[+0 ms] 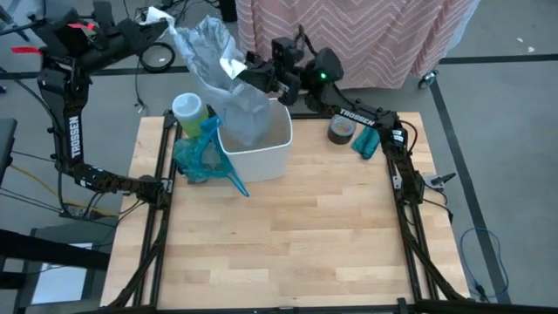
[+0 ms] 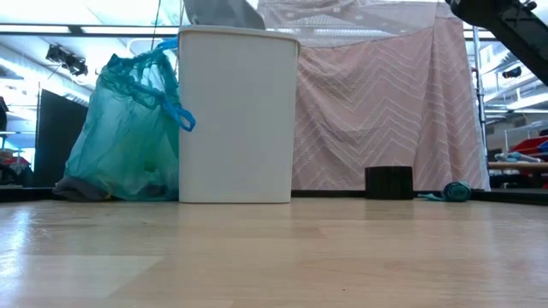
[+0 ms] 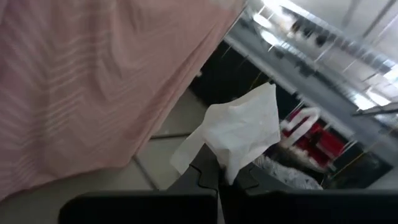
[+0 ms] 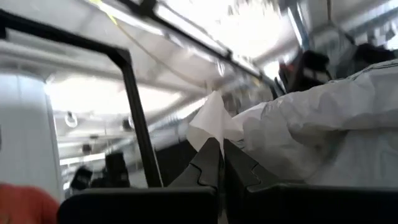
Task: Place trash/remove bag and relplace
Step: Insert the gray trash bag into the trash bin
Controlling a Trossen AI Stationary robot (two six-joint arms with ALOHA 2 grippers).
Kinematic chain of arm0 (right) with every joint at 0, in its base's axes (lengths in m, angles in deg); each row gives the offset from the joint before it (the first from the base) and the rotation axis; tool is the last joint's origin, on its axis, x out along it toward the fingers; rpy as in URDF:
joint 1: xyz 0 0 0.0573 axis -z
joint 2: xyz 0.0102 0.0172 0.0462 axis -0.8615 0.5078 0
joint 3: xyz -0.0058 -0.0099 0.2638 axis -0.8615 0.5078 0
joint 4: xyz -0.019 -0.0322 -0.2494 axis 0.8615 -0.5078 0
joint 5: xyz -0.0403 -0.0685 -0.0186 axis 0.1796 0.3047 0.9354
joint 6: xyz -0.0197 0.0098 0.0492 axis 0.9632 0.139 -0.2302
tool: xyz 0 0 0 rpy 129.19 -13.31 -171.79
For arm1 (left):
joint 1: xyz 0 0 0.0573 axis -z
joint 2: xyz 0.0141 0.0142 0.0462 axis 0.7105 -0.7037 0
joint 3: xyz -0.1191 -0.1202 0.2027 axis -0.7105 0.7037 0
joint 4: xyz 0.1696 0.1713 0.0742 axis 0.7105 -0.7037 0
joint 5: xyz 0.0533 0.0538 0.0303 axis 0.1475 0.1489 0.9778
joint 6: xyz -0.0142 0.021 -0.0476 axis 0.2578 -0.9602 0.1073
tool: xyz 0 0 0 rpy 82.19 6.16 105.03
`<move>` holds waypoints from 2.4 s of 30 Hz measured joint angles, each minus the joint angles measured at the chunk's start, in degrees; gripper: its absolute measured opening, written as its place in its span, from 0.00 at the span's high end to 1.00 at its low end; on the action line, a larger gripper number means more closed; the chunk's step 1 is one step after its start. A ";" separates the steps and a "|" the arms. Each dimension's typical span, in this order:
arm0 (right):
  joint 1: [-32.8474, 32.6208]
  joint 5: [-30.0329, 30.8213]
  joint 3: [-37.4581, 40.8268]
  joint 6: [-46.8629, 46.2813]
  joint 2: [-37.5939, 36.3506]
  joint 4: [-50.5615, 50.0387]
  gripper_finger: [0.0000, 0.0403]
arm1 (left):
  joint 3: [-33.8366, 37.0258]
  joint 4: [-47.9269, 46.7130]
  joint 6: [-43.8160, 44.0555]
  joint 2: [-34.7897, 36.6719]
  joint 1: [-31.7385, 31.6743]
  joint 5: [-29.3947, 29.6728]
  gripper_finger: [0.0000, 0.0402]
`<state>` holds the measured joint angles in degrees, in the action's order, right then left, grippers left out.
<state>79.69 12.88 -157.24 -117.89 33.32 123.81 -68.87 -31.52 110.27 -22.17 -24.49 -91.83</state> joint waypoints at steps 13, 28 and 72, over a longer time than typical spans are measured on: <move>6.00 -18.34 0.00 7.29 -1.92 -43.57 1.00 | 0.00 -4.91 -5.10 0.00 0.01 1.44 0.99; 11.75 -8.80 -0.07 17.82 -14.42 -77.34 1.00 | 0.00 -5.28 -0.58 -0.02 3.91 1.37 0.99; -3.13 4.78 -0.11 7.64 -28.57 -101.49 1.00 | 0.02 -9.49 30.05 -0.25 36.03 9.67 0.99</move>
<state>76.56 17.66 -157.35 -110.25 4.75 22.32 -68.85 -41.01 140.32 -22.42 11.54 -82.16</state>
